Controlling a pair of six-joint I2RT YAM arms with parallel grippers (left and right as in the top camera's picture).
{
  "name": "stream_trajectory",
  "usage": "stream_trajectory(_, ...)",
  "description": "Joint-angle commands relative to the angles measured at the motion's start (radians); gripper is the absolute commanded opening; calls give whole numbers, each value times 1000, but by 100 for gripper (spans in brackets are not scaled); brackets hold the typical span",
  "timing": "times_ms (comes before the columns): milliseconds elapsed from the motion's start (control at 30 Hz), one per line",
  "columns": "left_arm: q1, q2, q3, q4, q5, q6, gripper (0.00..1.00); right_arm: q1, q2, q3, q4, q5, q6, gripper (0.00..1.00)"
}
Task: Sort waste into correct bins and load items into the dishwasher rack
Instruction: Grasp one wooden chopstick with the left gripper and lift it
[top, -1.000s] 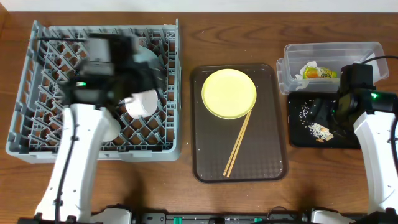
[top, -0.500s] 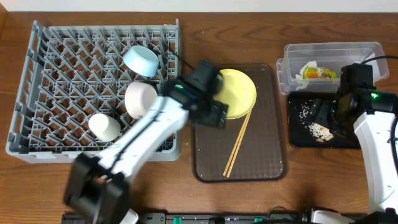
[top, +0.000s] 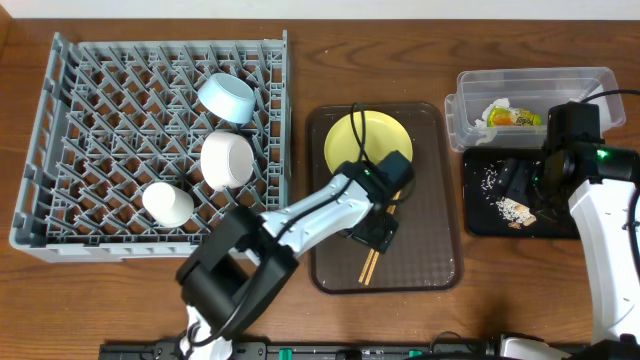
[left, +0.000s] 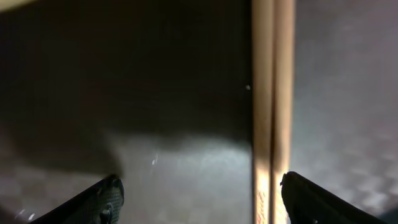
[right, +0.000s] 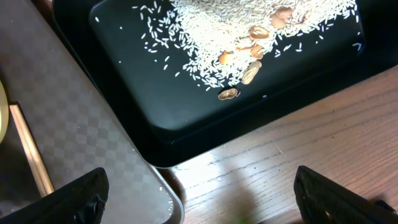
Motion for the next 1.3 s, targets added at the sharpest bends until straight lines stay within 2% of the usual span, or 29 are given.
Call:
stream_trajectory(0,-7,24,-6,8,-41,-10,82,-10,-7,4,-2,-4,-14,93)
stream_trajectory(100,-7,35,-6,11,-42,-10,78,-10,-7,4,-2,-4,-20,93)
stream_trajectory(333,-13,36,-8,11,-101,-40,52,-10,-7,4,-2,-4,-20,93)
stream_trajectory(500,-13,36,-8,7,-111,-40,45,-10,-7,4,-2,-4,-21,93)
stream_trajectory(633,-13,36,-8,-8,-112,-39,28,-10,-7,4,-5,-4,-21,93)
stream_trajectory(767,-13,36,-8,-36,-111,-39,23,-10,-7,4,-5,-4,-21,93)
stream_trajectory(867,-13,36,-8,-49,-111,-39,11,-10,-7,4,-5,-4,-28,93)
stream_trajectory(967,-13,34,-8,-50,-111,-39,6,-10,-7,4,-7,-4,-28,93)
stream_trajectory(1267,-13,-33,-6,-121,-111,11,6,-10,-7,4,-9,-4,-28,93)
